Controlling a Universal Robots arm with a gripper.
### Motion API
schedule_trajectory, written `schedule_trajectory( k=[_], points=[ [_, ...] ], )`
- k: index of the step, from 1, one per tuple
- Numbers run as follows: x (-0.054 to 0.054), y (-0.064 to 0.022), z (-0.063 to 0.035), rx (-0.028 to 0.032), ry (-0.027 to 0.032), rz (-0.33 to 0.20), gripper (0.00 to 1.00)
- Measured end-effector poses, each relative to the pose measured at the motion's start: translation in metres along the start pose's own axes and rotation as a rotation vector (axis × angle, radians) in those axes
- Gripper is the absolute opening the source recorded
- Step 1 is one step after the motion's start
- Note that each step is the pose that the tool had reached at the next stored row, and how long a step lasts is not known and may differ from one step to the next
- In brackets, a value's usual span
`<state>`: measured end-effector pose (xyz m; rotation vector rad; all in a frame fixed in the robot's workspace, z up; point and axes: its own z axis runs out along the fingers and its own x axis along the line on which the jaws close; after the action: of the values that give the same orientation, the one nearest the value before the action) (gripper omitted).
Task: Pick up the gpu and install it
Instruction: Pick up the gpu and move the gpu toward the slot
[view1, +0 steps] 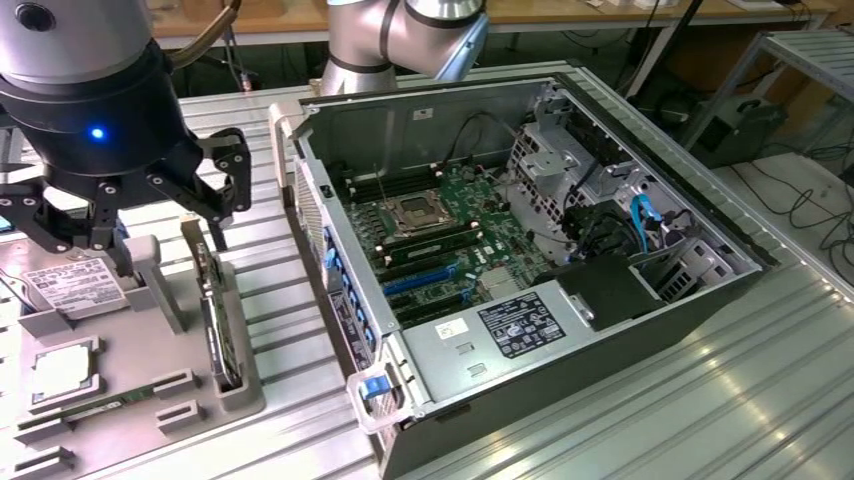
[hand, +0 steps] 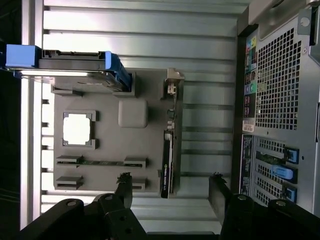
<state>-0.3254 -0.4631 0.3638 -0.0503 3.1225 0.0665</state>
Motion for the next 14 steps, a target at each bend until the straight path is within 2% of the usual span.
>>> schedule_trajectory(
  k=[14],
  points=[
    [0.001, -0.0105, 0.0131, 0.0000, 0.0001, 0.000, 0.72]
  ],
)
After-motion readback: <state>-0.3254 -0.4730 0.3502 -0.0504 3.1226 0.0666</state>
